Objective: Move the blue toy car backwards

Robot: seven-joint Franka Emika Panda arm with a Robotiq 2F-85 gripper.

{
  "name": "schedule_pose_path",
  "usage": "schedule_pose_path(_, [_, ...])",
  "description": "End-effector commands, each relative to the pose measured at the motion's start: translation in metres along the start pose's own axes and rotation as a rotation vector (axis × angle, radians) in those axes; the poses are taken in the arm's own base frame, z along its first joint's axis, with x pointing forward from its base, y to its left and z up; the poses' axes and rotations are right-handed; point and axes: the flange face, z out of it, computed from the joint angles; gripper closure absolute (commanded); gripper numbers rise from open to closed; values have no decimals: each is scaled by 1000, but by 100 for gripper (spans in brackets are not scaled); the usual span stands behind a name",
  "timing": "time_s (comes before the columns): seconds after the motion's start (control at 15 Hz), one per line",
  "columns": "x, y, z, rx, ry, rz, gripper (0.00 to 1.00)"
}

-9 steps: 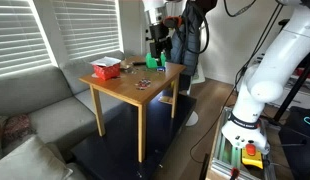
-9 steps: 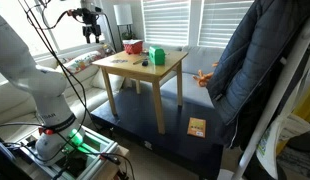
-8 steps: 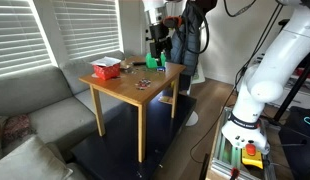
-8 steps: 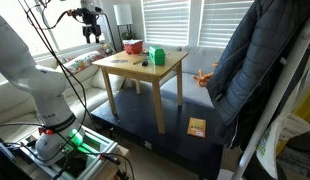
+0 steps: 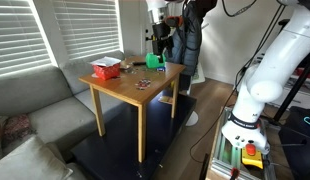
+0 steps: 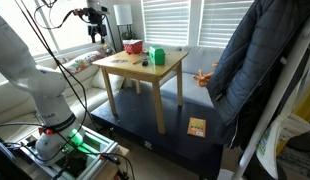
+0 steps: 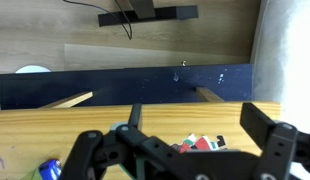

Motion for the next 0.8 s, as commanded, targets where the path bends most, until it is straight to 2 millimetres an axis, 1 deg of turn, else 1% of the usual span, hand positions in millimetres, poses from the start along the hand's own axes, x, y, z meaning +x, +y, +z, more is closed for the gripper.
schedule_pose_path(0.0, [1,46,4,12,22,-26,0])
schedule_pose_path(0.2, [0,78,9,29,18,-44,0])
schedule_pose_path(0.4, [-4,104,17,57,15,-56,0])
schedule_pose_path(0.6, [-5,127,29,67,33,-63,0])
schedule_pose_path(0.73, [1,141,36,55,67,-78,0])
